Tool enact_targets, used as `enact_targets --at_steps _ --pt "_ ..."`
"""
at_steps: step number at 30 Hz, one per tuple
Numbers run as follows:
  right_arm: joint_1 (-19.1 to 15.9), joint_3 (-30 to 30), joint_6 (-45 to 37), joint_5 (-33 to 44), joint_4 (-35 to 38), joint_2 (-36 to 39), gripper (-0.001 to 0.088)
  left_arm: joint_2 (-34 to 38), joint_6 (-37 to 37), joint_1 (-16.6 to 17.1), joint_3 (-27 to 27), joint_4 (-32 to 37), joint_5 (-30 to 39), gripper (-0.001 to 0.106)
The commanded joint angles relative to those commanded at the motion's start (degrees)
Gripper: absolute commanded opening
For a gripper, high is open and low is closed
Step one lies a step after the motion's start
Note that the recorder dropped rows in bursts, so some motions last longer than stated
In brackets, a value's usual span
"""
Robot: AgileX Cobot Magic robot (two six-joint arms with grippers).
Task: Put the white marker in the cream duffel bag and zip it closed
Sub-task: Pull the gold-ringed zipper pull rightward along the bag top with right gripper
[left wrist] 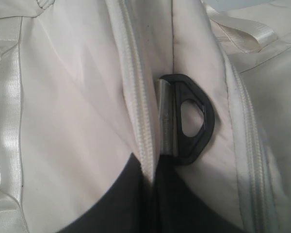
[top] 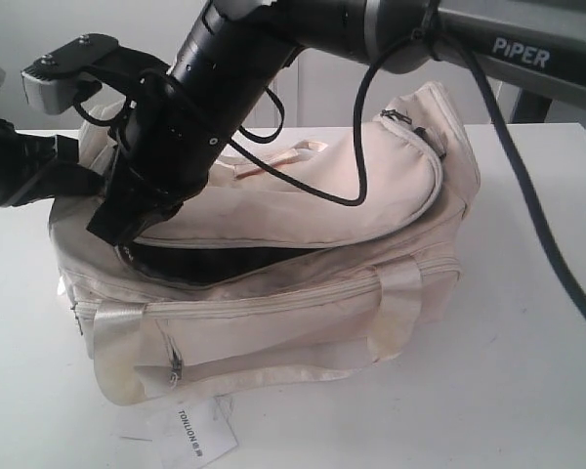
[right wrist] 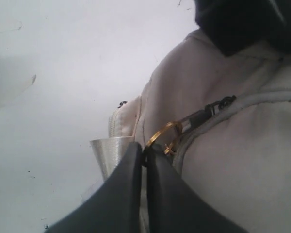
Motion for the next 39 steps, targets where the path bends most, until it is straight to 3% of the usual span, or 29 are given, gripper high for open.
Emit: enact_targets --at_steps 6,13,16,24,29,39 --pt "0.00 0.00 -0.64 0.00 -1.17 0.60 0.0000 0.00 -0.60 0.00 0.00 -0.34 0.37 0.003" --pt "0.00 0.00 -0.83 -2.15 -1.11 1.11 0.0000 -0.33 -0.60 0.00 0.00 -0.34 -0.72 0.051" --pt "0.00 0.00 -1.33 -4.71 -1.11 1.23 0.0000 -1.10 -0.60 0.00 0.00 -0.12 -1.75 0.061" --pt "0.00 0.00 -3.10 -9.01 -1.11 1.33 0.0000 -7.59 -0.24 0.00 0.00 1.87 -2.49 0.063" --pt "0.00 0.00 -3.10 -9.01 -1.11 1.33 0.0000 -9.90 1.46 0.00 -2.07 1.87 6.19 0.063" --pt "0.00 0.00 -3.10 -10.30 -1.11 0.72 0.0000 -0.87 1.33 -0.10 -6.67 -0.50 13.23 0.063"
